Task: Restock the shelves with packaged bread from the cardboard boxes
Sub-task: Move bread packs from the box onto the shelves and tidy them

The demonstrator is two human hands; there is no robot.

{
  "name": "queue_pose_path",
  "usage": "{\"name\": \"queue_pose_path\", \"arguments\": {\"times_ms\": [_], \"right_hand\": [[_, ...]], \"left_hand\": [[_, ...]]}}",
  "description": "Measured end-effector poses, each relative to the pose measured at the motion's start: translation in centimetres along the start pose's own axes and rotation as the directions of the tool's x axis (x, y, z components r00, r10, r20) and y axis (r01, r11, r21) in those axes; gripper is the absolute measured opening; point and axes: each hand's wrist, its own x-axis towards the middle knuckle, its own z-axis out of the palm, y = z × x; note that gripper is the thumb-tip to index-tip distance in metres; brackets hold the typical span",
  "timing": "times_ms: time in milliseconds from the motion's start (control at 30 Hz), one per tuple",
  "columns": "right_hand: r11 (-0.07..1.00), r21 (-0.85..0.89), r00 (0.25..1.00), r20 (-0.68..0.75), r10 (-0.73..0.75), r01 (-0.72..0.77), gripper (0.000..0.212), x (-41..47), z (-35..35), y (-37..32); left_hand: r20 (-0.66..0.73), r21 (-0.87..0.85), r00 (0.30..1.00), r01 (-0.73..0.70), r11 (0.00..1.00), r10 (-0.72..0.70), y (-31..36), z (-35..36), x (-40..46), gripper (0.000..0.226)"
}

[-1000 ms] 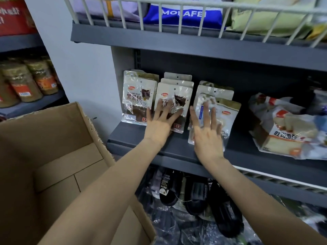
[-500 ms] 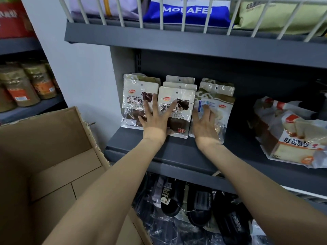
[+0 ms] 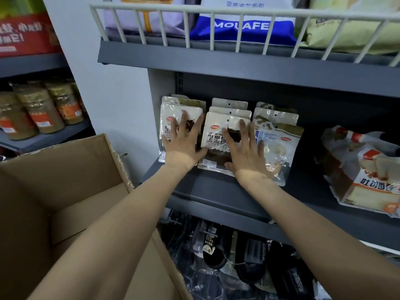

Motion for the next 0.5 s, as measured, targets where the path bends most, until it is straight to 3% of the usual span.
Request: {"name": "queue_pose_path", "arguments": {"times_ms": [200, 333, 500], "right_hand": [[0.996, 0.085, 0.999, -0.026, 0.025, -0.023, 0.084, -0.8, -1.7, -1.8], [0.994, 0.104, 1.000, -0.016, -0.015, 0.017, 0.069, -2.6, -4.9, -4.7], [0.936, 0.348, 0.962, 0.230, -0.145, 0.058, 0.045, -6.6, -8.7, -8.7]], "left_hand": [[0.050, 0.036, 0.999, -0.025, 0.999, 0.023, -1.2, -2.4, -0.6, 0.089], [0.122, 0.100, 0.992, -0.002, 0.995, -0.010, -1.1, -5.5, -2.3, 0.061], [0.239, 0.116, 0.965, 0.083, 0.990, -0.109, -1.9, -9.6, -7.4, 0.032]]}}
